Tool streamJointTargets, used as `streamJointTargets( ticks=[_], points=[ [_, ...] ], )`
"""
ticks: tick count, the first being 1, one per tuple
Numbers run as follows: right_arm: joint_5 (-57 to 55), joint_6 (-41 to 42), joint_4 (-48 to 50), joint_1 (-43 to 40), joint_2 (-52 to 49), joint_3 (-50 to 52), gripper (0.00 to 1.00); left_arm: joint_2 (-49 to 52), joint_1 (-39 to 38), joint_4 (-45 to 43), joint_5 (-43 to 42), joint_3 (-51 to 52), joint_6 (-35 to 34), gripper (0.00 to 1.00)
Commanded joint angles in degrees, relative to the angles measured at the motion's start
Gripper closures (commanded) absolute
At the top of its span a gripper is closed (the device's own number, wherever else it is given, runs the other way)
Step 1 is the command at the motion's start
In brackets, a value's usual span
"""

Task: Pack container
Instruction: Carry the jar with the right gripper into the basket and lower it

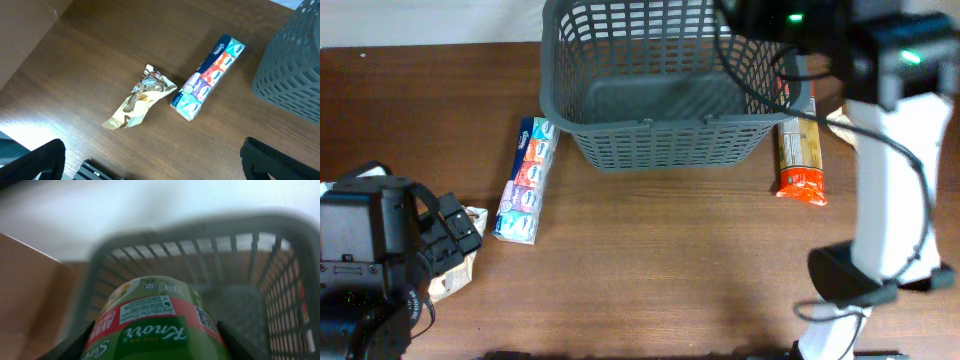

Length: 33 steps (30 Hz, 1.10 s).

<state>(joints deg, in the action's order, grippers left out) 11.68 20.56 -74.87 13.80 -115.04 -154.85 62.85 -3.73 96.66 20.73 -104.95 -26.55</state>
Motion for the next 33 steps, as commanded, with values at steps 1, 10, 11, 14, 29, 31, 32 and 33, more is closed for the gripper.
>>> streamJointTargets(
  ticks=[1, 10, 11, 14, 29, 31, 32, 33],
  points=[
    [-5.53, -0.20, -1.62, 0.59, -3.10, 1.42, 0.96, -0.02, 0.31, 0.02, -0.48, -0.11, 0.74, 0.01],
    [-8.96, -0.68, -10.08, 0.39, -12.46, 1.92, 0.96, -0.02, 0.31, 0.02, -1.75, -0.11, 0.74, 0.01],
    [-8.96, -0.68, -10.67, 0.39, -13.33, 1.95, 0.96, -0.02, 0.31, 0.02, -1.75, -0.11, 0.74, 0.00],
    [-9.09, -0.68, -12.28, 0.37, -15.54, 1.95, 0.96, -0.02, 0.31, 0.02, -1.75, -0.11, 0.74, 0.00],
    [-12.28, -0.68, -18.43, 0.37, -22.27, 1.97, 0.96, -0.02, 0.31, 0.02, -1.73, -0.11, 0.74, 0.00],
    [-12.44, -0.68, -18.60, 0.37, -22.38, 1.97, 0.96, -0.02, 0.31, 0.02, -1.75, -0.11, 0.74, 0.00],
    [-12.44, -0.68, -18.58, 0.37, -22.40, 1.97, 0.96, -0.02, 0.31, 0.02, -1.75, -0.11, 0.74, 0.00],
    [-12.44, -0.68, -18.58, 0.37, -22.45, 1.97, 0.96, -0.02, 0.31, 0.02, -1.75, -0.11, 0.74, 0.00]
  ],
)
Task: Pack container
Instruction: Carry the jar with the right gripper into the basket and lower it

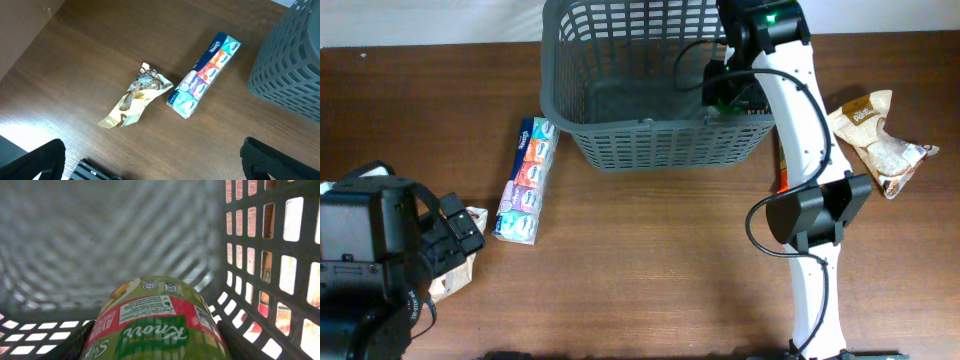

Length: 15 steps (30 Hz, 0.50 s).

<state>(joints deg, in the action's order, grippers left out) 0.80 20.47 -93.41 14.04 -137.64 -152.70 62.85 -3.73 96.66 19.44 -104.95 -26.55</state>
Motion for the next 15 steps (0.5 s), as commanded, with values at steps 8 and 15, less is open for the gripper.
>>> streamJointTargets(
  ticks=[8, 15],
  points=[
    [-1.53, -0.57, -1.81, 0.15, -2.36, -0.17, 0.96, -0.02, 0.31, 0.02, -0.46, -0.11, 0.74, 0.00],
    [-1.51, -0.55, -2.58, 0.20, -3.54, 2.10, 0.96, -0.02, 0.31, 0.02, -0.46, -0.11, 0.74, 0.01]
  ],
)
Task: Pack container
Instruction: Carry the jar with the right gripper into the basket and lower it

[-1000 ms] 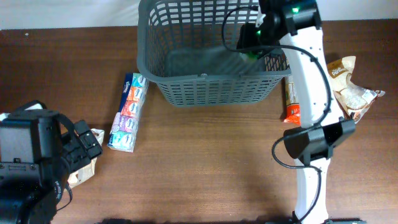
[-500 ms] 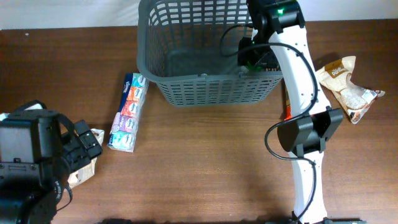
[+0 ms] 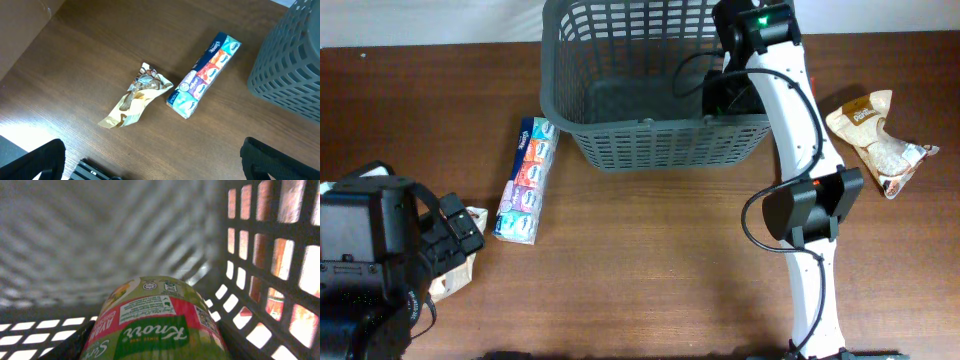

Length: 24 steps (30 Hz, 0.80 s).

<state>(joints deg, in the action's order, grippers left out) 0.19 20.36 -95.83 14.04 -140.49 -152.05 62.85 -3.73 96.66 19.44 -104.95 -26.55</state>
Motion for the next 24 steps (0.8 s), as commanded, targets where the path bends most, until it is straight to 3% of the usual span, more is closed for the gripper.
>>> streamJointTargets(
  ticks=[1, 6, 10, 16, 24],
  points=[
    [-0.90, -0.44, -0.13, 0.20, -0.70, 1.92, 0.96, -0.02, 0.31, 0.02, -0.44, -0.11, 0.74, 0.00],
    [-0.90, -0.44, 0.68, 0.20, -0.70, 5.42, 0.95, -0.02, 0.31, 0.02, -0.44, -0.11, 0.74, 0.00],
    [-0.90, -0.44, 0.76, 0.20, -0.70, 6.54, 0.80, -0.02, 0.31, 0.02, -0.44, -0.11, 0.76, 0.01],
    [-0.90, -0.44, 0.72, 0.20, -0.70, 6.56, 0.48, -0.02, 0.31, 0.02, -0.44, -0.11, 0.74, 0.00],
    [-0.90, -0.44, 0.76, 0.20, -0.70, 6.56, 0.33, -0.02, 0.31, 0.02, -0.44, -0.11, 0.76, 0.00]
  ],
)
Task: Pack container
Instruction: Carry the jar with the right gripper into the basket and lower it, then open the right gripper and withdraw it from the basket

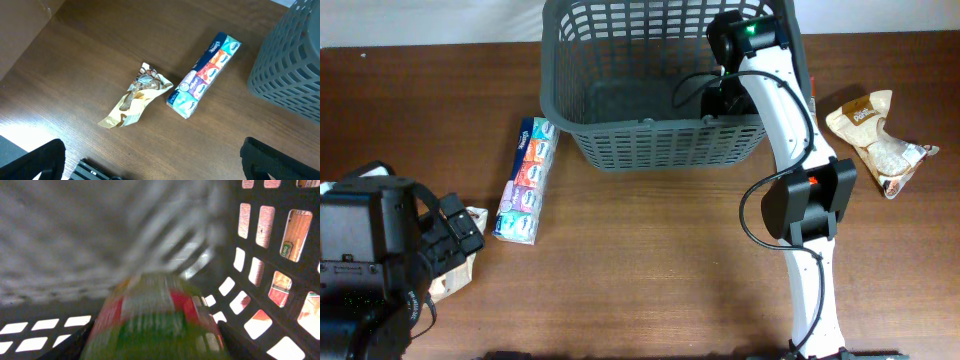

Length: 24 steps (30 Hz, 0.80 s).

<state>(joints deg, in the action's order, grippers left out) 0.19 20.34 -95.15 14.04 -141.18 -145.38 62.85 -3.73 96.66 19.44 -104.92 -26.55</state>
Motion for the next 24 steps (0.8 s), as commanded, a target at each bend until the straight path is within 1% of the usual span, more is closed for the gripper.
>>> streamJointTargets(
  ticks=[1, 4, 8, 14, 15, 20, 24],
  points=[
    [-0.90, -0.44, 0.13, 0.20, 0.00, -0.11, 0.31, -0.02, 0.31, 0.02, -0.44, -0.13, 0.76, 0.00],
    [-0.90, -0.44, 0.20, 0.20, 0.00, -0.11, 0.23, -0.02, 0.31, 0.02, -0.46, -0.13, 0.76, 0.00],
    [-0.90, -0.44, 0.46, 0.20, 0.00, -0.11, 0.19, -0.02, 0.31, 0.02, -0.44, -0.13, 0.76, 0.00],
    [-0.68, -0.63, 0.42, 0.07, 0.04, -1.03, 0.08, -0.02, 0.31, 0.02, -0.42, -0.13, 0.76, 0.01],
    [-0.61, -0.63, 0.28, 0.07, 0.09, -1.64, 0.08, -0.02, 0.31, 0.02, -0.42, -0.13, 0.76, 0.00],
    [-0.37, -0.63, -0.74, 0.02, 1.25, -8.15, 0.04, -0.02, 0.31, 0.02, -0.42, -0.13, 0.76, 0.00],
    [-0.39, -0.66, -2.19, -0.24, 2.69, -18.12, 0.01, -0.02, 0.31, 0.02, -0.39, -0.13, 0.76, 0.00]
  ],
)
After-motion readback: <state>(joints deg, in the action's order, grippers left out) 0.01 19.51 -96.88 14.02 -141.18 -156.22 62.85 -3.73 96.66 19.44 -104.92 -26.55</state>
